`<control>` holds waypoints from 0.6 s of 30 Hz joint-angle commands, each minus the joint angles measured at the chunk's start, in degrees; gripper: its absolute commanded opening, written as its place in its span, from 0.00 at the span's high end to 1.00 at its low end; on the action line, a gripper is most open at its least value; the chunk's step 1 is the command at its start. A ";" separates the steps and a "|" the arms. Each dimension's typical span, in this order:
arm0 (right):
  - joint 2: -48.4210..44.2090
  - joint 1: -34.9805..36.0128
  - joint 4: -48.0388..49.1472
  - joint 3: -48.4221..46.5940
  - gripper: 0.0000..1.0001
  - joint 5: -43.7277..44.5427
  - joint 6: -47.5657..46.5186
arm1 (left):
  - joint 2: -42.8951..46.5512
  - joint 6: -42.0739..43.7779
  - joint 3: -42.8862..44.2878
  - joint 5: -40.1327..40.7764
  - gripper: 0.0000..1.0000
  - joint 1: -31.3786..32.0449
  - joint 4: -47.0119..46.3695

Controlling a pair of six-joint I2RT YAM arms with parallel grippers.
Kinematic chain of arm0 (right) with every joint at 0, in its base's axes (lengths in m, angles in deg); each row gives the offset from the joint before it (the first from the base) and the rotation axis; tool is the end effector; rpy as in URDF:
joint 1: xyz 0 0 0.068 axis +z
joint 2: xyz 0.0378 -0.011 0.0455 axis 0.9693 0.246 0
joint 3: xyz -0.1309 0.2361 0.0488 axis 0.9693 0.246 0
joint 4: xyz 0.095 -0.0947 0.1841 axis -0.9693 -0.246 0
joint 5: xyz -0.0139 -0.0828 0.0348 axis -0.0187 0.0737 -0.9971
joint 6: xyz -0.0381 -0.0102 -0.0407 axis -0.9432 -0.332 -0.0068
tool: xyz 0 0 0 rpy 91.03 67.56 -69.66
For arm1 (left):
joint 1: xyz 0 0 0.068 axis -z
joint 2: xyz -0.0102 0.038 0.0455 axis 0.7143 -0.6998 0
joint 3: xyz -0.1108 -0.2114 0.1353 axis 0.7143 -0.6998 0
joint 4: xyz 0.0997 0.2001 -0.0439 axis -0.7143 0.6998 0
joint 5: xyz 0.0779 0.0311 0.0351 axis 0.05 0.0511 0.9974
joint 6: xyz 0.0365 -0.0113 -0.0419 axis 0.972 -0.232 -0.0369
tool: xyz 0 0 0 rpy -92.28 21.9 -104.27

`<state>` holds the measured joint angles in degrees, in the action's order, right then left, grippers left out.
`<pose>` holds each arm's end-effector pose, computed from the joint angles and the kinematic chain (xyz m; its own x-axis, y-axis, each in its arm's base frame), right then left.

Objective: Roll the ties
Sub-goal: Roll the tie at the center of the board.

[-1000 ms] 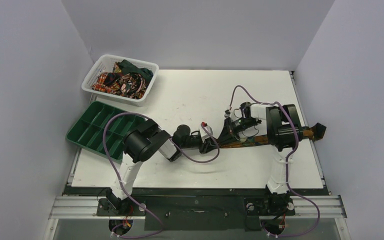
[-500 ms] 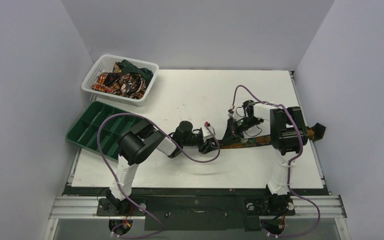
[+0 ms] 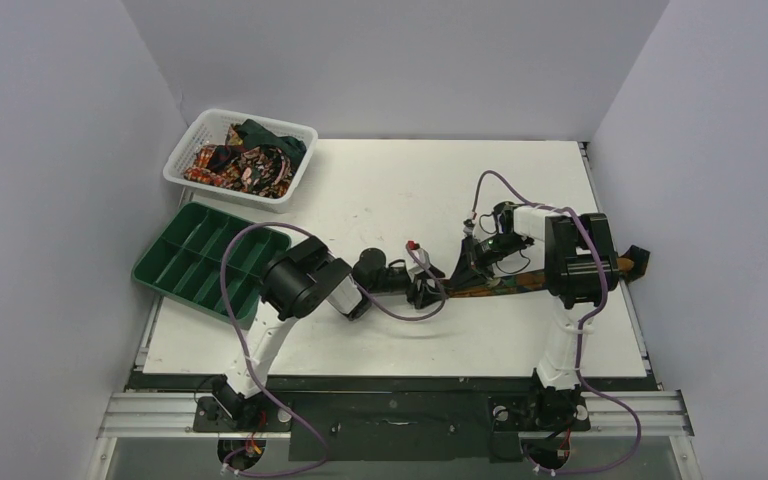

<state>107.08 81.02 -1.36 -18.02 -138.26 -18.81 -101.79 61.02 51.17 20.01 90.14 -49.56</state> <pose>0.3168 0.0612 0.1394 -0.9811 -0.0073 0.1935 0.1495 0.6064 0.7810 0.2708 -0.3016 0.1078 -0.1254 0.0558 -0.9905 0.9859 0.1189 -0.1181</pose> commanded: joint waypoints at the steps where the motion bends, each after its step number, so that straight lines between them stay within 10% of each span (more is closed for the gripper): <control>1: 3.71 -0.31 6.27 2.57 1.00 20.41 -3.85 | -5.07 -5.71 0.83 0.92 0.55 1.26 0.44; 8: 0.84 1.11 6.81 2.04 0.99 16.61 -4.01 | 2.57 0.74 -2.88 5.00 0.97 0.14 16.81; 18: -13.80 1.66 6.58 2.64 0.51 7.86 2.40 | 14.82 18.45 3.08 12.57 0.97 0.42 59.40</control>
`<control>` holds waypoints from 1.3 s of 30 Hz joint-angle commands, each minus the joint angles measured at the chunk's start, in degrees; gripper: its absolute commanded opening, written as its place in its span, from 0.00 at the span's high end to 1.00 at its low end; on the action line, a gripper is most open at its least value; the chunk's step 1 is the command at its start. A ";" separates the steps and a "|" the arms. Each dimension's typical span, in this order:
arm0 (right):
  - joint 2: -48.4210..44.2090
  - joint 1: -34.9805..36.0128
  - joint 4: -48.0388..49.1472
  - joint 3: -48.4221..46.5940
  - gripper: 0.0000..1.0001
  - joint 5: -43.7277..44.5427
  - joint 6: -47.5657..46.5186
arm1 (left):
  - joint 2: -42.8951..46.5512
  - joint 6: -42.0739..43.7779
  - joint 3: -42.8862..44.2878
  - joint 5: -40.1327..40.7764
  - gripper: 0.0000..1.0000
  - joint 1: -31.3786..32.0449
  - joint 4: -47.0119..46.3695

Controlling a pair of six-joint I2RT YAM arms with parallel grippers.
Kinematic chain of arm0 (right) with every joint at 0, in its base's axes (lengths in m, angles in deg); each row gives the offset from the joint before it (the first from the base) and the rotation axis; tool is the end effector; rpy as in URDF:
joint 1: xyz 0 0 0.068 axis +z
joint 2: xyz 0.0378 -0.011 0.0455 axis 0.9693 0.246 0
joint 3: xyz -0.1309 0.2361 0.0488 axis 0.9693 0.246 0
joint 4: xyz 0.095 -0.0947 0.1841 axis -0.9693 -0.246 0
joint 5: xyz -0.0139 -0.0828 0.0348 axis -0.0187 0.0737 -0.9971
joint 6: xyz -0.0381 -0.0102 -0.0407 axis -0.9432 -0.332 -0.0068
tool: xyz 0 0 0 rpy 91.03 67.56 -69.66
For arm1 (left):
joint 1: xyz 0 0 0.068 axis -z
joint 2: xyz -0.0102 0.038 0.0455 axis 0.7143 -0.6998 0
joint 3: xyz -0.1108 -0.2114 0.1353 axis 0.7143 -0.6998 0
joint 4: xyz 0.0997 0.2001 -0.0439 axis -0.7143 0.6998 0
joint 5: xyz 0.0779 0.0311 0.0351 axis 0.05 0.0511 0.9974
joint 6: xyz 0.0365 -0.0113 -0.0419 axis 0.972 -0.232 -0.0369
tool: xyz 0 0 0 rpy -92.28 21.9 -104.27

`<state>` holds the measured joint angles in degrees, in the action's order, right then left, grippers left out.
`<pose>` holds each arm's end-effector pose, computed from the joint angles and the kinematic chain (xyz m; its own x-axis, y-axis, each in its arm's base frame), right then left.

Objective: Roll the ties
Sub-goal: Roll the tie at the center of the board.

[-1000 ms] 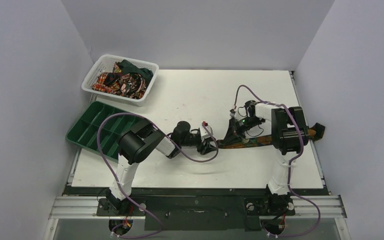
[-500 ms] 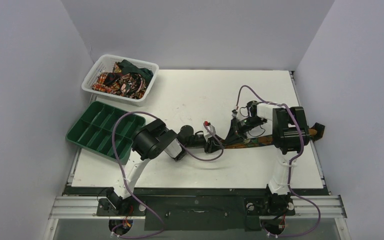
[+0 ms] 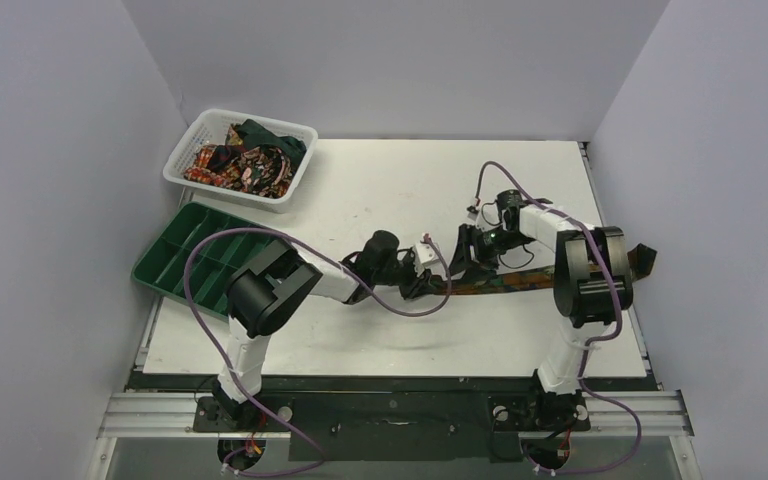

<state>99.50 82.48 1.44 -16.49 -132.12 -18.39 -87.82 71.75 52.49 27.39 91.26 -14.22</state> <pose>0.3095 0.0659 0.1705 -0.9992 -0.0181 0.0367 0.0148 0.6775 0.7354 0.2592 -0.2950 0.1423 -0.1778 0.3343 -0.9255 0.9702 0.2167 -0.1081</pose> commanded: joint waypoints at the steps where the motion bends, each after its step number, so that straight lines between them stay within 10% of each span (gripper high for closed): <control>1: -6.88 0.52 4.68 1.61 0.51 0.86 3.66 | 0.90 8.65 2.41 5.42 0.95 -0.68 25.88; 12: 0.47 7.22 12.01 1.45 0.56 0.51 6.56 | -0.52 10.09 4.87 5.28 0.84 -0.40 29.61; 17: 3.40 7.60 9.88 0.96 0.95 4.52 3.44 | -1.13 9.67 5.83 6.05 0.84 -0.45 30.14; 21: 3.93 6.85 7.52 1.56 1.00 8.42 -1.55 | -1.22 7.58 5.75 5.79 0.80 -0.94 29.03; 31: 7.11 3.48 3.11 -0.04 1.00 14.30 -7.67 | 8.26 -1.58 -5.11 -0.05 0.00 -5.05 5.68; 39: 6.39 2.81 0.78 0.29 1.00 15.55 -11.61 | 22.20 -4.08 -15.12 2.93 0.03 -6.56 -6.98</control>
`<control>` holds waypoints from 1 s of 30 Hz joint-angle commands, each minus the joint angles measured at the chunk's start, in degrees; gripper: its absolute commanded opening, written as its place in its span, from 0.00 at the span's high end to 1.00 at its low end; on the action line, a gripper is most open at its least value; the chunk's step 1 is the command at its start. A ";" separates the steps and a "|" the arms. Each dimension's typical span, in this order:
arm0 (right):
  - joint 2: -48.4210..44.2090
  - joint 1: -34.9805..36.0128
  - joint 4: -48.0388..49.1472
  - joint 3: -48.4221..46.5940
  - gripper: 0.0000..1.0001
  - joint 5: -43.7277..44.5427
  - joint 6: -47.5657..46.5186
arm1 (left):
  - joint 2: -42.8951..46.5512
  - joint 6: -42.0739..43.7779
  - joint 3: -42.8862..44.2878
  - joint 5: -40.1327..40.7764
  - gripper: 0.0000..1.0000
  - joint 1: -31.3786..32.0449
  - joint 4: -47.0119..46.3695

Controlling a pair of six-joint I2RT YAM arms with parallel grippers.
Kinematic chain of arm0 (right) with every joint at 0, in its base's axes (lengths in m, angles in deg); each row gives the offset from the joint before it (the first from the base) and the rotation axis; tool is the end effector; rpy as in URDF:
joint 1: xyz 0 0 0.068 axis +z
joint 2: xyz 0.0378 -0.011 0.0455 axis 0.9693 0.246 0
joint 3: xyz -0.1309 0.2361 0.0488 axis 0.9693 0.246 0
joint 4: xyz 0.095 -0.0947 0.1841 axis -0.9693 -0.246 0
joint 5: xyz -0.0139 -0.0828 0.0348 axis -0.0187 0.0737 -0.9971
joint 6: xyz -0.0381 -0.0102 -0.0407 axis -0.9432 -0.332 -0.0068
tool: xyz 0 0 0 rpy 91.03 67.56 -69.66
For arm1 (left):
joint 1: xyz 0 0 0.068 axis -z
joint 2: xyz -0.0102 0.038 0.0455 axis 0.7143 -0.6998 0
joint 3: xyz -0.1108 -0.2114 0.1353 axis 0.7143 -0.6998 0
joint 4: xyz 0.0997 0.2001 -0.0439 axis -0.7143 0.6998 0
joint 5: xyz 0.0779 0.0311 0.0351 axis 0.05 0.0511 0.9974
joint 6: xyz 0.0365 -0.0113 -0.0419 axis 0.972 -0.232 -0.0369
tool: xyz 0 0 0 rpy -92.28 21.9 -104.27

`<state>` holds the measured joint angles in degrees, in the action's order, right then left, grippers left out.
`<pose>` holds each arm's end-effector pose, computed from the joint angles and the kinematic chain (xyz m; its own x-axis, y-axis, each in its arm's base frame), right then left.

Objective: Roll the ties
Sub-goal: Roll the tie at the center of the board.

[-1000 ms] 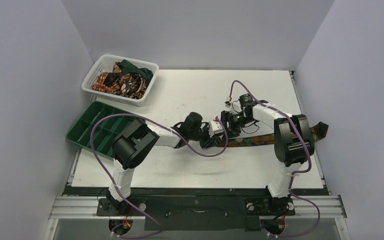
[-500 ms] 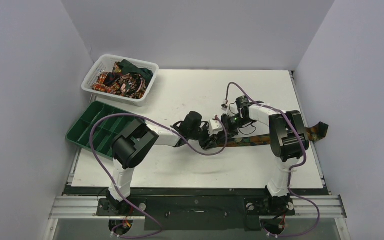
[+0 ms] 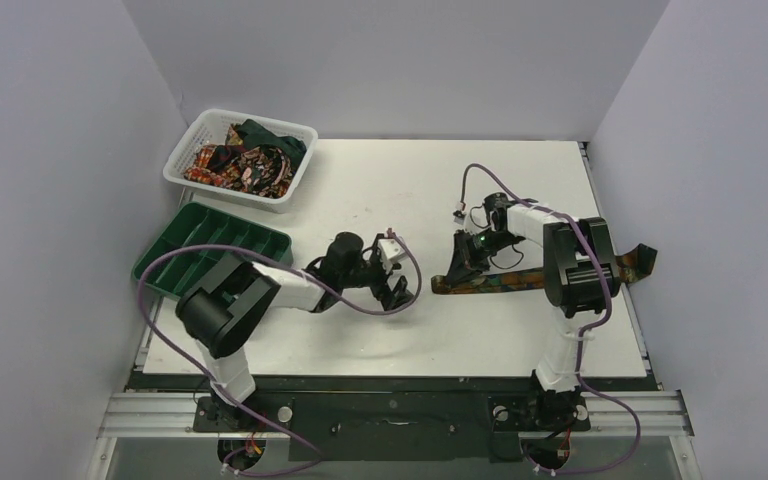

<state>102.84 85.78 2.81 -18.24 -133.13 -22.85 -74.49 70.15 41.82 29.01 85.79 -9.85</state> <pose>0.3163 0.0860 0.1598 -0.9915 -0.1289 -0.0159 -0.0974 0.6569 0.7477 0.2478 -0.2354 0.1690 -0.2567 0.3272 -0.9094 0.9286 0.3445 -0.1382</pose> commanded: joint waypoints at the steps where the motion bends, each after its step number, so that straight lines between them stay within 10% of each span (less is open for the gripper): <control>1: 2.99 -0.51 -0.56 2.05 1.00 16.65 -7.37 | 11.23 -2.28 -5.30 1.29 0.03 -1.51 -10.05; 6: 2.47 -0.34 -0.19 2.35 1.00 17.34 -7.40 | 9.71 4.92 6.83 -7.80 0.03 -1.80 16.79; 15: 3.77 1.02 0.59 0.95 1.00 18.10 -5.59 | -5.35 -9.86 1.73 -8.36 0.03 1.56 -25.55; 30: 6.69 3.02 -1.94 -2.29 1.00 13.81 -6.89 | -21.41 -9.12 5.51 -5.04 0.09 5.27 -39.12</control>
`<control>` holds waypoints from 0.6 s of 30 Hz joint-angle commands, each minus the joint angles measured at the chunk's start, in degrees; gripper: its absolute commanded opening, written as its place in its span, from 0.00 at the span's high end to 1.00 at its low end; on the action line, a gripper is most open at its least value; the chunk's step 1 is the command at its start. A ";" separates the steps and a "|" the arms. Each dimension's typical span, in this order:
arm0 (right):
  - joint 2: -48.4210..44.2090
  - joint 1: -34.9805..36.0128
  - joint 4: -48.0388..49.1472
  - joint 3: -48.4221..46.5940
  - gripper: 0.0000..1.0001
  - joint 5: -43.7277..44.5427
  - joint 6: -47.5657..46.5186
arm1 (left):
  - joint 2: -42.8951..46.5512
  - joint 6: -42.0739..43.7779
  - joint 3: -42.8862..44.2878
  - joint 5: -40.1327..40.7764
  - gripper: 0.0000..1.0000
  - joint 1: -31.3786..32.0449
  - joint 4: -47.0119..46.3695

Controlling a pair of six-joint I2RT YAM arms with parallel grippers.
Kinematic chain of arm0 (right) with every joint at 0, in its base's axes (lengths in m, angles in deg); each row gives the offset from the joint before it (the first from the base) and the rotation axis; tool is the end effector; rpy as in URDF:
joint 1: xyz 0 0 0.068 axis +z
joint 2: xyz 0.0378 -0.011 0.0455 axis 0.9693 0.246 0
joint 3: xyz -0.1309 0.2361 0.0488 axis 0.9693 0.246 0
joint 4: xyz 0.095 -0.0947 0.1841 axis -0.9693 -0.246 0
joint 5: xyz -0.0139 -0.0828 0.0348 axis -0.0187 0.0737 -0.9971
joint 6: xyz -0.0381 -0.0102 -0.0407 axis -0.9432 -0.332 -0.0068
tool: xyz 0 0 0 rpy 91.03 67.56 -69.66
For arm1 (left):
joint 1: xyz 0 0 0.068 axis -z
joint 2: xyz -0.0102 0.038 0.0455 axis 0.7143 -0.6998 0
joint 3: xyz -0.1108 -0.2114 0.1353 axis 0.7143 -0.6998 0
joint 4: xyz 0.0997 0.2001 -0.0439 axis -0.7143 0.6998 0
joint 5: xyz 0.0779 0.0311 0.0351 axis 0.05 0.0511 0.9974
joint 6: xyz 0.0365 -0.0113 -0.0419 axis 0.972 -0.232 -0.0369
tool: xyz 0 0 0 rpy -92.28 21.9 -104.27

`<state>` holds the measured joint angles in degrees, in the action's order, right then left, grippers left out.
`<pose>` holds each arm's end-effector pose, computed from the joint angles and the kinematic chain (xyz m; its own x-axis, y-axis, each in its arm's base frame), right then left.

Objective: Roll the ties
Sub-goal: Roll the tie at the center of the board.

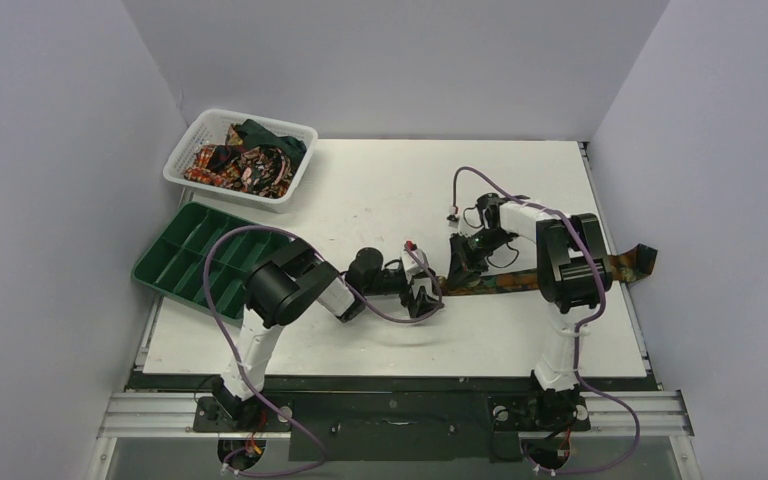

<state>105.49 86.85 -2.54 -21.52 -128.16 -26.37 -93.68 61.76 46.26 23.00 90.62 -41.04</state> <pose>0.3189 0.0903 0.1541 -0.9821 -0.1872 0.0201 -0.1227 0.7173 0.6859 0.2560 -0.2893 0.1272 -0.1765 0.1205 -0.9769 0.9732 0.1699 -0.1549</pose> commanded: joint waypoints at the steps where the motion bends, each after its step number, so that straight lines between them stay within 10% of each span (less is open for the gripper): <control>1: 4.15 1.97 3.51 0.93 1.00 8.60 -3.34 | -3.15 -0.72 1.19 0.72 0.11 0.42 -8.30; 7: 3.55 2.13 5.34 1.73 1.00 6.74 -2.19 | -5.38 2.00 0.69 0.02 0.49 0.14 -8.57; 18: -0.37 2.74 7.48 3.26 1.00 5.25 -1.46 | 2.58 12.28 -1.03 1.39 0.80 -0.72 10.26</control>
<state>105.20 88.43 -0.14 -19.81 -131.14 -26.11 -95.34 68.73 46.15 23.57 90.64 -42.40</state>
